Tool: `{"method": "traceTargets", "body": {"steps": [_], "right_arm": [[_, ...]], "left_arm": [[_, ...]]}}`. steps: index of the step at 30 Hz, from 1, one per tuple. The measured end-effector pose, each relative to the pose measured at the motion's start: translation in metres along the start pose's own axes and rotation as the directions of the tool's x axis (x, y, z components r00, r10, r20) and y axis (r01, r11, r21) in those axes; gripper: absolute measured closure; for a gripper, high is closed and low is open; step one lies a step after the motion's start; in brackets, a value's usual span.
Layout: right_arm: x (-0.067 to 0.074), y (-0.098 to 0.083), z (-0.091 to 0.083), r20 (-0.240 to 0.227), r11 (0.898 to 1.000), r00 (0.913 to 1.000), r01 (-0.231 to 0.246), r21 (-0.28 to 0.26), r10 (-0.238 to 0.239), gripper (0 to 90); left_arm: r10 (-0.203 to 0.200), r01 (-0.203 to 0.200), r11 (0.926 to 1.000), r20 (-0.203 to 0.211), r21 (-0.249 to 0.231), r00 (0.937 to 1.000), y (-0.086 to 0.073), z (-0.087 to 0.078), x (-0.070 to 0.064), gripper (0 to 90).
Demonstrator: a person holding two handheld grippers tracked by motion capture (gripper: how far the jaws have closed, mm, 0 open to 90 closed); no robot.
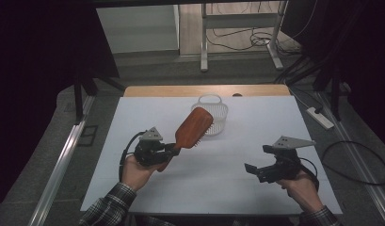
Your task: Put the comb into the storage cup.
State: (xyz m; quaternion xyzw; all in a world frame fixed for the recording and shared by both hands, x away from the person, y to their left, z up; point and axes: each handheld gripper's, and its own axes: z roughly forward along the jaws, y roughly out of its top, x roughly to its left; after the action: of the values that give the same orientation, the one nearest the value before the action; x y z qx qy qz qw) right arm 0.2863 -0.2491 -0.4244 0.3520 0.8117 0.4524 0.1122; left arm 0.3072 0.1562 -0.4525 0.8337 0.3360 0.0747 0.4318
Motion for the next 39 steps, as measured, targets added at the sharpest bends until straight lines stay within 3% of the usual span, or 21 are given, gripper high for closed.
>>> {"method": "traceTargets", "body": {"steps": [15, 35, 39], "right_arm": [[0.009, 0.024, 0.026, -0.043, 1.000, 0.9990, 0.014, -0.021, -0.015, 0.0], [0.020, 0.051, 0.063, -0.105, 1.000, 0.9945, -0.001, 0.004, 0.002, 0.0], [0.022, 0.058, 0.070, -0.104, 1.000, 0.9945, -0.008, 0.026, 0.010, 0.0]], "left_arm": [[0.011, -0.011, 0.9998, 0.010, -0.015, 0.9999, 0.003, 0.009, -0.006, 71.3], [0.031, -0.031, 0.9989, 0.005, -0.035, 0.9995, 0.007, 0.018, -0.016, 71.3], [0.037, -0.036, 0.9990, 0.021, -0.027, 0.9991, 0.008, 0.020, -0.016, 71.3]]}}
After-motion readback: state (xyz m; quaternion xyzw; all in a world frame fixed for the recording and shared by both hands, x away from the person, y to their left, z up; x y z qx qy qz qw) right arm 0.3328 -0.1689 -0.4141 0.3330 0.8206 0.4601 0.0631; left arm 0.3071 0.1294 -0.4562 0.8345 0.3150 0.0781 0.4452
